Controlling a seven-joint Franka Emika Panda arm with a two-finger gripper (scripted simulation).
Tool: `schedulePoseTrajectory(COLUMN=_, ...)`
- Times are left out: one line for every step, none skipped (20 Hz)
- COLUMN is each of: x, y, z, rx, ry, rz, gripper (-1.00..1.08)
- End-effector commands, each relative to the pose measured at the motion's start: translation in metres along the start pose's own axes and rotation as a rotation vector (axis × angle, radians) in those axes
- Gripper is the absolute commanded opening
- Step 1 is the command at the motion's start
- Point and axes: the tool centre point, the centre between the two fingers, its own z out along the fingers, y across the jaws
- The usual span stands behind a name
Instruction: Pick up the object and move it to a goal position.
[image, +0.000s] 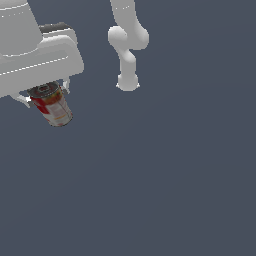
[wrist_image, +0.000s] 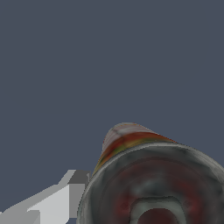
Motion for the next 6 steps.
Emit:
schedulePoseTrajectory(x=-0.0006, y=0.0027, z=-0.0059, rx=-0.003, ry=0.003, rz=-0.001, gripper=-1.00)
schedulePoseTrajectory(x=-0.0008, y=0.0034, z=-0.0067, rx=-0.003, ry=0.003, rz=-0.001, gripper=-1.00)
schedulePoseTrajectory(x=-0.0009, y=0.0039, z=-0.0073, rx=-0.003, ry=0.003, rz=-0.001, gripper=-1.00)
schedulePoseTrajectory(x=-0.0009, y=0.0042, z=-0.0077, rx=-0.003, ry=0.003, rz=-0.001, gripper=-1.00)
schedulePoseTrajectory(x=-0.0010, y=0.0044, z=-0.0079, rx=-0.003, ry=0.003, rz=-0.001, gripper=-1.00)
schedulePoseTrajectory(x=-0.0010, y=0.0045, z=-0.0080, rx=-0.003, ry=0.003, rz=-0.001, gripper=-1.00)
